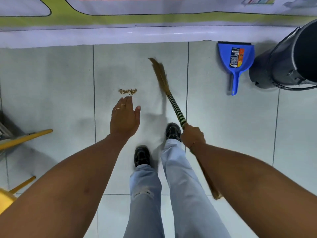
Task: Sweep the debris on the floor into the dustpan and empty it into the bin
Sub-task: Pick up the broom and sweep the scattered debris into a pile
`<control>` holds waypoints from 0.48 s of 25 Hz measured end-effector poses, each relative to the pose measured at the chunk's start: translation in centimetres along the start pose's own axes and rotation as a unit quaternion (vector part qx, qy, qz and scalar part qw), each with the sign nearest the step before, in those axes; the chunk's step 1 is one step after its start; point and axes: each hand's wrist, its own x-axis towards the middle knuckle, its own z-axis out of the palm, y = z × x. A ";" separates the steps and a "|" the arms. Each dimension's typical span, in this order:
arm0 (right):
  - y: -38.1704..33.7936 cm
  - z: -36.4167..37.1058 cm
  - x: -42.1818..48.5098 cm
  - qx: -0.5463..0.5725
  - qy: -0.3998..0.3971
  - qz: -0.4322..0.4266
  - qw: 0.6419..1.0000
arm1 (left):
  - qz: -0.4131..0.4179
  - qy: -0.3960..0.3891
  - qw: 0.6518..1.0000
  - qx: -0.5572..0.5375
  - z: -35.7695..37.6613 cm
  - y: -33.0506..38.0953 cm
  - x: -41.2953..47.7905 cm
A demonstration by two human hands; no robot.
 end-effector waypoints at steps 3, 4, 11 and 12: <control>-1.5 5.5 -4.1 0.028 -0.047 0.002 0.999 | 0.012 -0.002 1.000 -0.009 0.0 -1.7 -2.6; -2.1 7.3 -5.5 0.024 -0.054 -0.004 0.998 | 0.020 -0.008 1.000 -0.005 0.2 -2.6 -3.9; -7.4 13.5 -7.8 0.012 -0.061 -0.019 0.998 | 0.025 -0.036 0.998 0.035 1.2 -10.2 -8.5; -8.1 13.8 -7.6 0.027 -0.057 -0.012 0.998 | 0.024 -0.034 0.999 0.036 1.2 -11.0 -8.7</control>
